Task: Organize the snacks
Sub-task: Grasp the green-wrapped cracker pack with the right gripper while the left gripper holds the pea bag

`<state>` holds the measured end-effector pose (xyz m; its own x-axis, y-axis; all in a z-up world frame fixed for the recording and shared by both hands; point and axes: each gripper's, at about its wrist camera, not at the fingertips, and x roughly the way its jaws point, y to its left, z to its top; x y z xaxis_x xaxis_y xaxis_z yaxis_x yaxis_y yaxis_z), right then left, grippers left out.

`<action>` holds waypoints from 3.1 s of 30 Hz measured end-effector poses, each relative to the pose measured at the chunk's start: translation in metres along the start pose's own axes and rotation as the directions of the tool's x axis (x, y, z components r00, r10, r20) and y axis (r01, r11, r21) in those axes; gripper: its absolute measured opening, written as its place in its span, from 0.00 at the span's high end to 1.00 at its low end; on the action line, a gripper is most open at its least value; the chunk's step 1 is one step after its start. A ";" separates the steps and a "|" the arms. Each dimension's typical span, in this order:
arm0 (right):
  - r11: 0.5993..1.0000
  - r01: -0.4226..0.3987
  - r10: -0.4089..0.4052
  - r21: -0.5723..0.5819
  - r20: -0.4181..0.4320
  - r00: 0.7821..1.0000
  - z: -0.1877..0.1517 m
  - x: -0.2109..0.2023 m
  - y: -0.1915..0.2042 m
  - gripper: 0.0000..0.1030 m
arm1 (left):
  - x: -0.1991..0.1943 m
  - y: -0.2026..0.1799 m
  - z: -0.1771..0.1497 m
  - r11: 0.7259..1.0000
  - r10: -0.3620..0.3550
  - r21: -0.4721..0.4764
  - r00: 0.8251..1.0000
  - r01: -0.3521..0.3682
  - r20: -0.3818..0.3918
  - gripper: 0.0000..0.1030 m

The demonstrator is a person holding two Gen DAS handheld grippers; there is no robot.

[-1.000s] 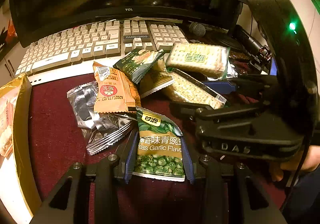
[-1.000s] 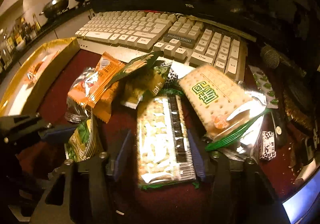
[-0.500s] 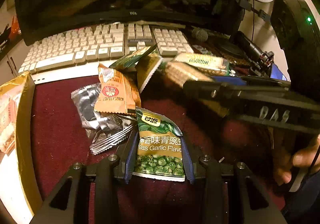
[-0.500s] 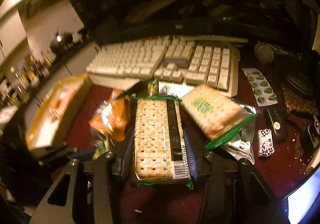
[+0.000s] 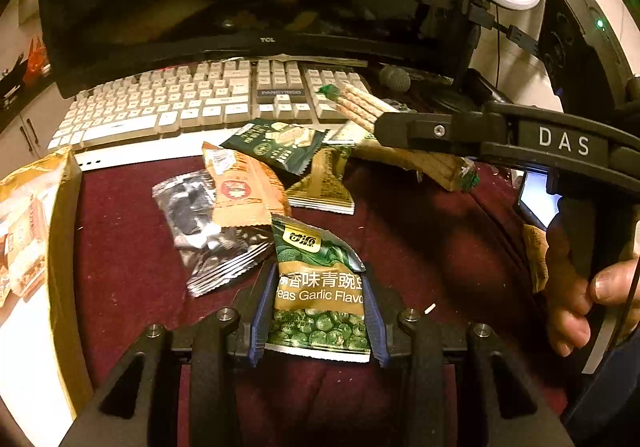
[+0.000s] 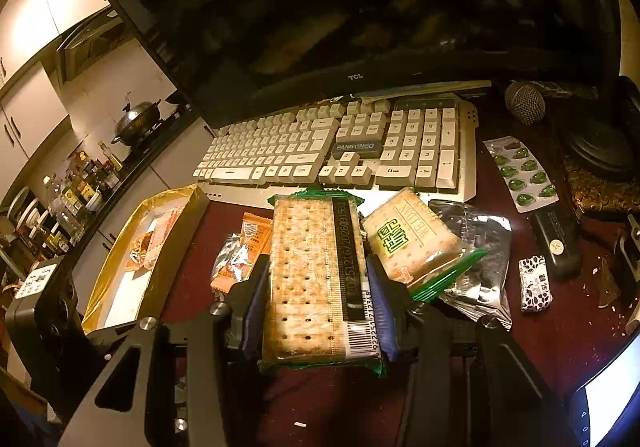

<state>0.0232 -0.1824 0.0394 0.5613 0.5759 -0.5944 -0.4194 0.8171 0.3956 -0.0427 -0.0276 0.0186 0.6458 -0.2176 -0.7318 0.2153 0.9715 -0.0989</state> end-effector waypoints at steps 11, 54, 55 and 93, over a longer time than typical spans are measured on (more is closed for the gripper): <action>0.999 0.015 -0.016 -0.047 -0.006 1.000 -0.003 0.004 0.009 0.56 | -0.010 0.010 -0.002 0.999 0.033 -0.024 0.999 -0.033 0.035 0.59; 0.993 0.001 -0.004 -0.121 -0.028 1.000 -0.009 0.011 0.025 0.56 | -0.018 0.017 0.003 0.997 0.069 -0.046 0.995 -0.066 0.072 0.59; 0.993 0.001 -0.005 -0.121 -0.028 1.000 -0.009 0.011 0.025 0.56 | -0.018 0.017 0.004 0.997 0.069 -0.046 0.995 -0.066 0.072 0.59; 0.994 -0.012 0.010 -0.109 -0.022 1.000 -0.007 0.006 0.025 0.56 | -0.028 0.021 0.012 0.995 0.094 -0.048 0.989 -0.089 0.111 0.59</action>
<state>0.0110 -0.1587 0.0412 0.5413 0.5829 -0.6060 -0.5014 0.8023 0.3238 -0.0477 -0.0019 0.0452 0.7408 -0.1342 -0.6582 0.1212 0.9905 -0.0655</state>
